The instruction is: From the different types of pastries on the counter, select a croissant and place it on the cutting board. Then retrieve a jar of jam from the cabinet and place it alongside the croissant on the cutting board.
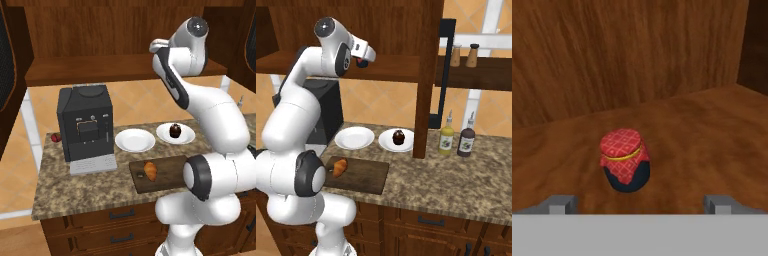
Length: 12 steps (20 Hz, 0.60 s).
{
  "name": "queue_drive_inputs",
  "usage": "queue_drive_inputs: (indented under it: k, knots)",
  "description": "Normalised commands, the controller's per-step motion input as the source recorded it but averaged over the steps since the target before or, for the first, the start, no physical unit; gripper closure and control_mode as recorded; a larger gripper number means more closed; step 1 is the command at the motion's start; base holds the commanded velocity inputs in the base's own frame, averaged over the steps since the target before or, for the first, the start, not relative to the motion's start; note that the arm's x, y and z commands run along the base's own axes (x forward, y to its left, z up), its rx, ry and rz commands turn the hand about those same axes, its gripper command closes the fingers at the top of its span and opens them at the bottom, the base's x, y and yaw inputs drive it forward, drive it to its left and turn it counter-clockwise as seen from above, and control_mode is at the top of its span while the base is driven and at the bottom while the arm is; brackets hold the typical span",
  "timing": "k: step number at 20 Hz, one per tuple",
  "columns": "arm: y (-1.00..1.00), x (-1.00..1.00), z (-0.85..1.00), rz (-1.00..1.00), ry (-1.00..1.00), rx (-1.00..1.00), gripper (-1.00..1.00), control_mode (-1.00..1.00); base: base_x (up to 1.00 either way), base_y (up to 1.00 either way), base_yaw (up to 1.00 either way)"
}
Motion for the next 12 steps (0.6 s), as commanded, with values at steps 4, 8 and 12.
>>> queue_drive_inputs:
  k: [4, 8, 12]
  knots:
    - [0.0, 0.13, -0.15, 0.0, 0.0, 0.0, -1.0, -1.0, 0.0, 0.0, 0.0]
    - [0.03, 0.08, 0.0, 0.0, 0.0, -0.01, -1.0, -1.0, 0.0, 0.0, 0.0]
    - [0.0, 0.35, -0.02, 0.0, 0.0, 0.0, -1.0, -1.0, 0.0, 0.0, 0.0]
